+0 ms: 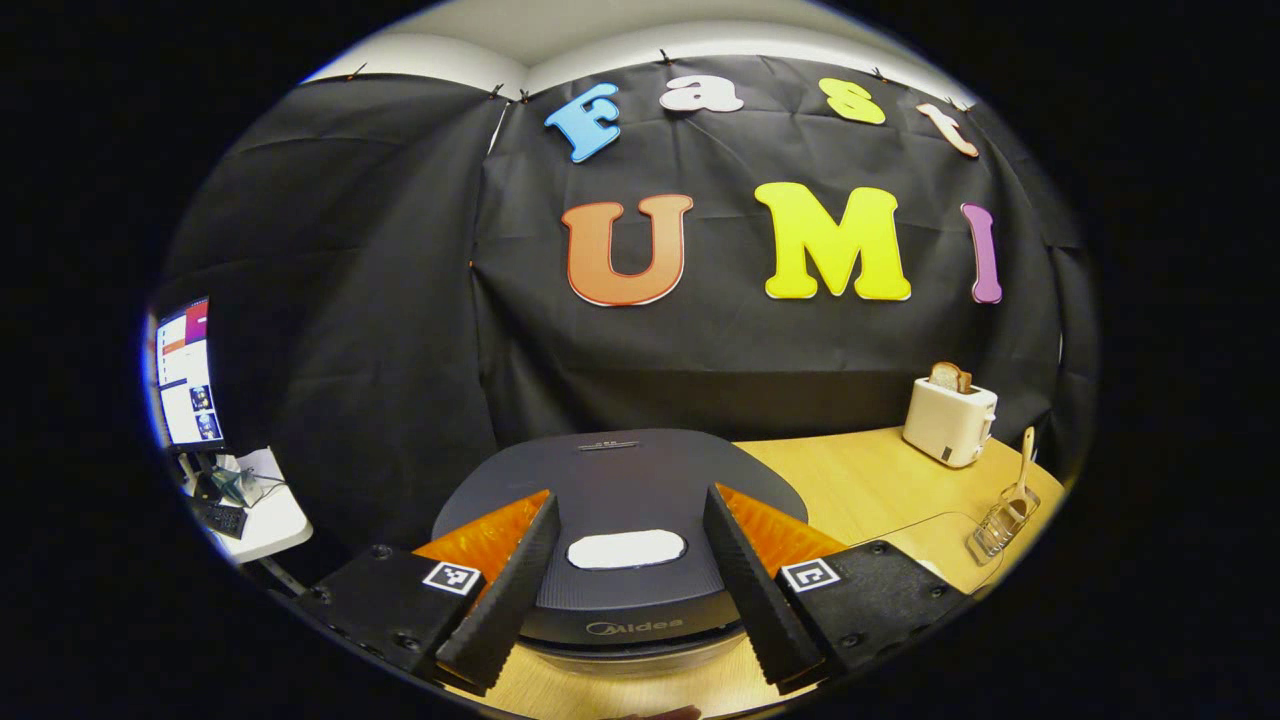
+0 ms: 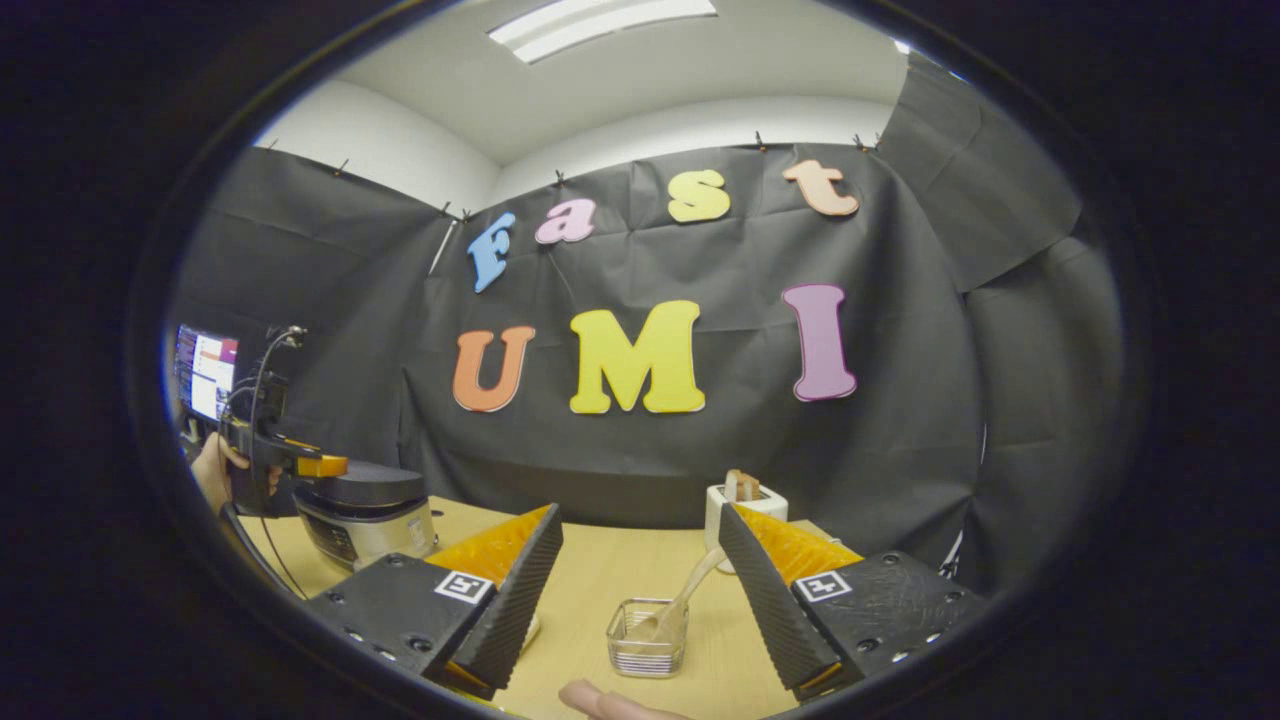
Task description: Close the left gripper, press the button to open the rice cooker; take a wooden spoon from the chopstick holder with the right hand, scoop a spoonful of rice and pour it into the rice cooker, then put the wooden spoon back into the chopstick holder.
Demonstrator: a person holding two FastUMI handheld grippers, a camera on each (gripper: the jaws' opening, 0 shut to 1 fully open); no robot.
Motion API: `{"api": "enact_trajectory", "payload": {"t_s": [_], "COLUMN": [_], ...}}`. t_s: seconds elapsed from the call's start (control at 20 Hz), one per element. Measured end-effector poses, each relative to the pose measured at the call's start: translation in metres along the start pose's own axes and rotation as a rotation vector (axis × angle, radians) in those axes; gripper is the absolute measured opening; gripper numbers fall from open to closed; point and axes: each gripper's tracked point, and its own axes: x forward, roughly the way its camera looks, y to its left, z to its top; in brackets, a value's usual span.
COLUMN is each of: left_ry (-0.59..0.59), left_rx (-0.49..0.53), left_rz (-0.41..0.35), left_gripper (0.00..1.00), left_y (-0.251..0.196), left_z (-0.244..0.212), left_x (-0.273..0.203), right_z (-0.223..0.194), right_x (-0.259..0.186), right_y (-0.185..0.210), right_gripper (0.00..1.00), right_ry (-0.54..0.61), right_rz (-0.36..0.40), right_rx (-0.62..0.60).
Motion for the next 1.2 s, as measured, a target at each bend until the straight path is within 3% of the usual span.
{"api": "enact_trajectory", "payload": {"t_s": [0.15,0.5,0.8,0.95,1.2], "left_ry": [0.083,0.155,0.051,0.051,0.044], "left_rx": [0.010,-0.017,-0.012,-0.034,-0.028], "left_rz": [0.025,0.032,0.089,0.102,0.088], "left_gripper": [0.91,0.87,0.85,0.80,0.77], "left_y": [-0.003,-0.008,-0.009,-0.010,-0.013], "left_z": [-0.015,-0.019,-0.016,-0.023,-0.020], "left_x": [-0.004,-0.028,-0.035,-0.037,-0.038], "right_z": [-0.002,0.003,0.007,0.007,0.013], "right_x": [-0.001,-0.007,-0.012,-0.019,-0.020], "right_y": [0.003,0.005,0.014,0.026,0.016], "right_gripper": [0.94,0.94,0.94,0.92,0.96], "right_ry": [0.005,-0.009,-0.017,-0.003,-0.018], "right_rz": [0.007,0.013,0.041,0.098,0.068], "right_rx": [-0.005,-0.007,-0.023,-0.003,-0.019]}}
